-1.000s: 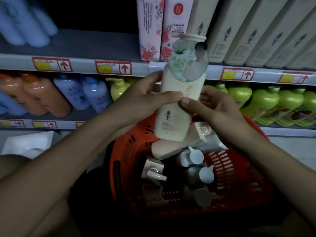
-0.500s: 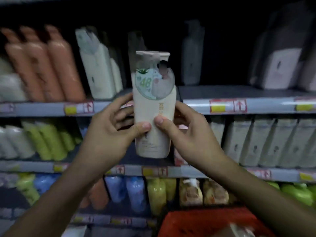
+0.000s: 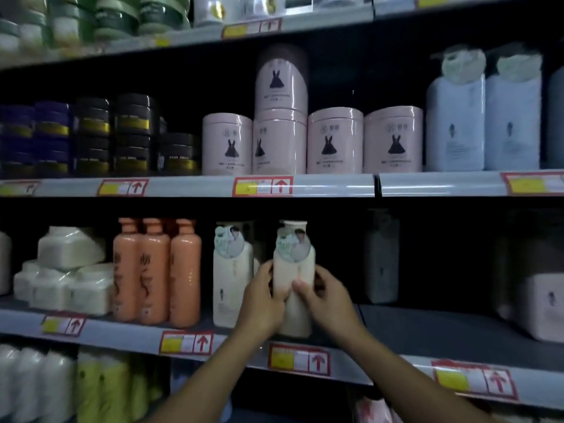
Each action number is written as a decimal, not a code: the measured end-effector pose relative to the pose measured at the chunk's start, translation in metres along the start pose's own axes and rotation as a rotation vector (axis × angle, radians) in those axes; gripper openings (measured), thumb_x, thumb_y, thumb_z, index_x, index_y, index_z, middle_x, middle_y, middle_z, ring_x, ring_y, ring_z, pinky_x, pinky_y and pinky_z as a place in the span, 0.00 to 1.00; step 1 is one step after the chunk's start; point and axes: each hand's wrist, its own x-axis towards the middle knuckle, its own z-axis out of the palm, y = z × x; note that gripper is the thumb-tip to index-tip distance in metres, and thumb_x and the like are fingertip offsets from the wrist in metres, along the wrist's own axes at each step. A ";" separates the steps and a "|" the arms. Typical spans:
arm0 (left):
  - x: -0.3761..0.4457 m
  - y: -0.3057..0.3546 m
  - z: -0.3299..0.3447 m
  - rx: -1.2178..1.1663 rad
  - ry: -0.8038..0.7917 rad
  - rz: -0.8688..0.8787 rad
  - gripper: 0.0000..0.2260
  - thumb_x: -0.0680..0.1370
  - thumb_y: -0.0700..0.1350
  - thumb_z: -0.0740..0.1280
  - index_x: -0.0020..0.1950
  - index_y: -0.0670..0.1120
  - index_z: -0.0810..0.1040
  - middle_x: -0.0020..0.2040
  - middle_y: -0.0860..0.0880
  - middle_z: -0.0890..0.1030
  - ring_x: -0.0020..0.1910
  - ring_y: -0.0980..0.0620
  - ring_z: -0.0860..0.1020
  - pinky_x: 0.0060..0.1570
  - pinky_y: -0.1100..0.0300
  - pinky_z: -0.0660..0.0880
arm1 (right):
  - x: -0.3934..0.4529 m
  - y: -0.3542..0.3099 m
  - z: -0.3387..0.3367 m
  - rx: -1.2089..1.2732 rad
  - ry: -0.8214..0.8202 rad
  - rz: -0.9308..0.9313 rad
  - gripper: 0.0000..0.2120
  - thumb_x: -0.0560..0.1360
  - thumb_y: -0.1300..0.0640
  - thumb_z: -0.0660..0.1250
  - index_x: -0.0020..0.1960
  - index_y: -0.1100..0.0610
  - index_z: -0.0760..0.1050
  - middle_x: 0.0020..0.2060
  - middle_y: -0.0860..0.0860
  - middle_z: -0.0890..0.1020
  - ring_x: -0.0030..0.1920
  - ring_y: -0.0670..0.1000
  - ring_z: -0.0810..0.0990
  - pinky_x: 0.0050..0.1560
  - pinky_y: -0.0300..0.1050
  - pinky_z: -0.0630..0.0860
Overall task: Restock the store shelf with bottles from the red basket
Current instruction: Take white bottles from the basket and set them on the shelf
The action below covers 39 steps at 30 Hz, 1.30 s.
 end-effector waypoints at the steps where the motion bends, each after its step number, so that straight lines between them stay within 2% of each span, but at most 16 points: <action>1: -0.001 -0.007 -0.001 0.014 -0.011 -0.031 0.22 0.79 0.37 0.67 0.69 0.57 0.70 0.65 0.51 0.79 0.61 0.56 0.78 0.63 0.54 0.77 | -0.001 0.006 0.001 -0.028 -0.018 0.013 0.15 0.78 0.54 0.70 0.61 0.40 0.73 0.54 0.44 0.83 0.58 0.47 0.82 0.51 0.34 0.78; 3: -0.002 -0.022 -0.002 0.028 -0.026 -0.070 0.24 0.78 0.37 0.69 0.63 0.64 0.68 0.59 0.57 0.80 0.52 0.71 0.78 0.51 0.71 0.76 | -0.006 0.018 0.002 -0.078 -0.044 0.033 0.20 0.76 0.52 0.73 0.60 0.33 0.71 0.55 0.41 0.82 0.56 0.43 0.82 0.53 0.36 0.80; 5: -0.004 -0.033 -0.002 0.052 -0.038 -0.096 0.26 0.75 0.38 0.73 0.62 0.64 0.68 0.52 0.65 0.78 0.44 0.77 0.77 0.41 0.78 0.73 | -0.011 0.027 0.003 -0.147 -0.065 0.075 0.26 0.73 0.48 0.75 0.67 0.36 0.71 0.57 0.44 0.82 0.56 0.44 0.82 0.55 0.41 0.81; 6: -0.005 -0.036 -0.002 0.072 -0.037 -0.104 0.27 0.74 0.39 0.75 0.63 0.63 0.68 0.50 0.67 0.77 0.44 0.77 0.77 0.40 0.78 0.74 | -0.013 0.030 0.004 -0.187 -0.059 0.092 0.29 0.71 0.47 0.77 0.69 0.40 0.71 0.56 0.44 0.82 0.55 0.43 0.82 0.53 0.38 0.81; 8: -0.008 -0.035 0.002 0.119 -0.003 -0.100 0.27 0.72 0.39 0.76 0.65 0.59 0.71 0.51 0.64 0.79 0.47 0.70 0.80 0.46 0.72 0.78 | -0.014 0.032 0.006 -0.251 -0.017 0.138 0.26 0.70 0.45 0.78 0.64 0.46 0.72 0.51 0.42 0.82 0.50 0.42 0.81 0.45 0.32 0.79; 10: -0.010 -0.032 0.006 0.172 0.052 -0.080 0.26 0.72 0.40 0.76 0.65 0.56 0.74 0.54 0.59 0.82 0.52 0.61 0.81 0.54 0.59 0.81 | -0.012 0.032 0.007 -0.292 0.017 0.191 0.22 0.70 0.45 0.78 0.56 0.50 0.71 0.47 0.44 0.81 0.47 0.43 0.81 0.44 0.38 0.80; 12: -0.009 -0.029 0.010 0.208 0.093 -0.069 0.24 0.72 0.41 0.75 0.64 0.56 0.74 0.56 0.54 0.82 0.55 0.55 0.82 0.57 0.53 0.80 | -0.009 0.033 0.010 -0.296 0.044 0.197 0.20 0.70 0.46 0.78 0.53 0.52 0.72 0.45 0.44 0.81 0.45 0.40 0.80 0.41 0.36 0.78; 18: -0.007 -0.026 0.017 0.211 0.119 -0.090 0.21 0.72 0.42 0.75 0.63 0.52 0.74 0.59 0.49 0.82 0.57 0.50 0.82 0.58 0.49 0.80 | -0.010 0.037 0.018 -0.295 0.087 0.148 0.16 0.74 0.47 0.75 0.55 0.54 0.75 0.50 0.48 0.85 0.49 0.44 0.83 0.34 0.28 0.73; 21: -0.012 -0.021 0.014 0.212 0.110 -0.060 0.23 0.71 0.44 0.77 0.64 0.52 0.73 0.59 0.50 0.82 0.58 0.51 0.82 0.58 0.50 0.80 | -0.016 0.034 0.013 -0.307 0.063 0.101 0.16 0.77 0.46 0.71 0.59 0.54 0.76 0.54 0.49 0.85 0.50 0.44 0.82 0.41 0.29 0.74; 24: -0.024 -0.010 0.014 0.239 0.186 0.042 0.26 0.72 0.45 0.76 0.67 0.49 0.72 0.61 0.49 0.81 0.60 0.50 0.80 0.59 0.48 0.79 | -0.034 0.024 0.004 -0.344 0.189 0.001 0.20 0.80 0.48 0.66 0.67 0.57 0.75 0.61 0.53 0.80 0.59 0.49 0.78 0.56 0.38 0.71; 26: -0.040 0.001 0.016 0.179 0.260 0.116 0.23 0.73 0.42 0.75 0.66 0.46 0.73 0.60 0.47 0.81 0.57 0.49 0.80 0.57 0.47 0.79 | -0.055 0.014 -0.008 -0.313 0.269 -0.100 0.18 0.81 0.51 0.66 0.66 0.59 0.76 0.61 0.54 0.80 0.62 0.53 0.78 0.62 0.41 0.72; 28: -0.066 0.011 0.024 0.052 0.270 0.142 0.18 0.74 0.39 0.73 0.61 0.44 0.75 0.56 0.47 0.81 0.52 0.50 0.81 0.54 0.49 0.81 | -0.087 0.010 -0.022 -0.278 0.296 -0.192 0.13 0.81 0.55 0.67 0.61 0.61 0.78 0.56 0.55 0.82 0.58 0.53 0.80 0.60 0.44 0.75; 31: -0.130 0.006 0.049 -0.028 0.201 0.156 0.12 0.73 0.39 0.71 0.54 0.47 0.75 0.48 0.52 0.81 0.43 0.59 0.81 0.46 0.61 0.81 | -0.158 0.023 -0.045 -0.278 0.189 -0.191 0.09 0.80 0.56 0.67 0.55 0.61 0.80 0.49 0.53 0.83 0.48 0.47 0.81 0.50 0.36 0.76; 33: -0.184 -0.012 0.074 -0.057 0.068 0.105 0.11 0.72 0.40 0.71 0.53 0.48 0.75 0.45 0.54 0.81 0.40 0.59 0.82 0.43 0.65 0.79 | -0.212 0.043 -0.061 -0.287 0.041 -0.121 0.09 0.80 0.55 0.66 0.53 0.60 0.80 0.46 0.52 0.83 0.45 0.46 0.81 0.45 0.33 0.76; 35: -0.242 -0.038 0.102 -0.060 -0.136 -0.006 0.12 0.72 0.40 0.70 0.53 0.49 0.75 0.44 0.53 0.81 0.40 0.56 0.82 0.42 0.65 0.79 | -0.265 0.074 -0.076 -0.337 -0.119 -0.007 0.09 0.80 0.55 0.65 0.52 0.60 0.80 0.45 0.52 0.83 0.44 0.47 0.81 0.43 0.35 0.77; 39: -0.341 -0.088 0.153 -0.003 -0.527 -0.299 0.14 0.73 0.35 0.72 0.53 0.50 0.76 0.45 0.50 0.82 0.37 0.60 0.80 0.41 0.62 0.77 | -0.361 0.147 -0.119 -0.548 -0.379 0.325 0.05 0.79 0.60 0.67 0.49 0.62 0.80 0.42 0.53 0.83 0.43 0.53 0.82 0.43 0.46 0.76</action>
